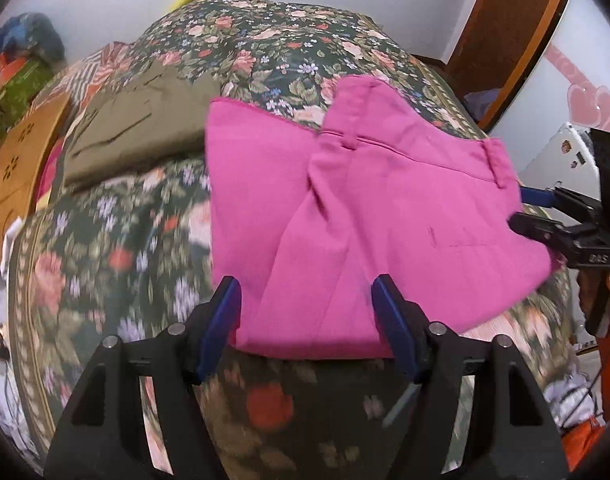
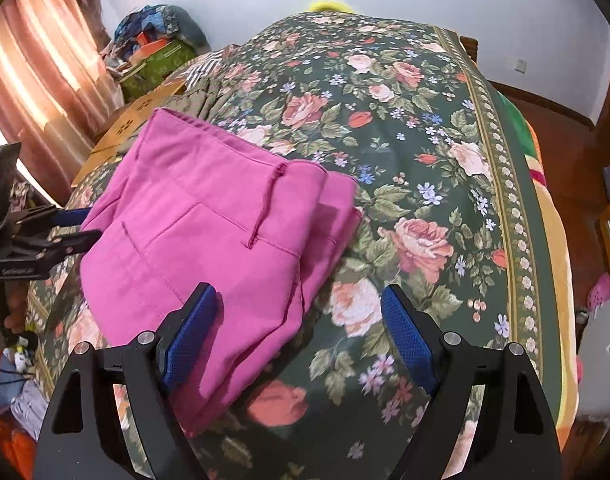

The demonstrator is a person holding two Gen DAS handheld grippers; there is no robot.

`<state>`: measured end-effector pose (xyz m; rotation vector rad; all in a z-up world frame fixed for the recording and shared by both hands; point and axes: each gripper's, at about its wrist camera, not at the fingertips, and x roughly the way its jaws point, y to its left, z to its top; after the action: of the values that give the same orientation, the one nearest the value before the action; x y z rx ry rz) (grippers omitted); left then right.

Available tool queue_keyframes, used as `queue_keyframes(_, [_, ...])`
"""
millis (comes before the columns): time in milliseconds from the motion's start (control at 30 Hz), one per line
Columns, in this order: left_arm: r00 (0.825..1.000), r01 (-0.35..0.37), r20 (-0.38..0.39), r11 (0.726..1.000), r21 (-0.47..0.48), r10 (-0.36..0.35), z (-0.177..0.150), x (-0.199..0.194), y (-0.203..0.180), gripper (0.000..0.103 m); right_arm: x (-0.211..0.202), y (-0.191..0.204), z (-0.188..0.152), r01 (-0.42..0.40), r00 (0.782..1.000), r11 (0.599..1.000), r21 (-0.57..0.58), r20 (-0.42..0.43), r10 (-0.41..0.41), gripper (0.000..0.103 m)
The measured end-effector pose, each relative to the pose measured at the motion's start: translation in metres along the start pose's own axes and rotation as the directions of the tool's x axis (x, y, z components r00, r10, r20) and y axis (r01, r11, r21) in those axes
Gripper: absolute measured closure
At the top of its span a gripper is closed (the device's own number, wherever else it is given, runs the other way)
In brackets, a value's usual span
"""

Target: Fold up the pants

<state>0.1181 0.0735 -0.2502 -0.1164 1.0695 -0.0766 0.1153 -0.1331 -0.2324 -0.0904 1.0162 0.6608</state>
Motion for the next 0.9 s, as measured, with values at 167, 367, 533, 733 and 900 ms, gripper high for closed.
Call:
queue_keyframes(167, [1.000, 0.000, 0.010, 1.000, 0.025, 0.000, -0.017, -0.022, -0.009, 0.044, -0.007, 0.012, -0.008, 0.006, 1.000, 0.999, -0.047, -0.008, -0.007, 0.021])
queue_keyframes(367, [0.995, -0.031, 0.097, 0.997, 0.066, 0.024, -0.009, -0.050, -0.011, 0.045, -0.023, 0.013, -0.009, 0.009, 0.999, 1.000, -0.011, 0.053, -0.009, 0.022])
queue_keyframes(533, [0.990, -0.021, 0.138, 0.997, 0.073, 0.010, 0.018, -0.051, -0.005, 0.054, -0.036, 0.020, 0.005, 0.001, 0.991, 1.000, -0.018, 0.133, 0.002, 0.025])
queue_keyframes(733, [0.995, 0.058, 0.074, 0.998, 0.037, -0.060, 0.017, -0.024, 0.002, 0.067, -0.027, 0.049, 0.040, -0.059, 0.986, 0.992, -0.114, 0.148, 0.075, 0.026])
queue_keyframes(900, [0.993, 0.106, 0.054, 0.994, -0.008, -0.106, 0.004, -0.011, 0.012, 0.067, -0.004, 0.084, 0.080, -0.121, 0.982, 0.967, -0.222, 0.114, 0.149, 0.026])
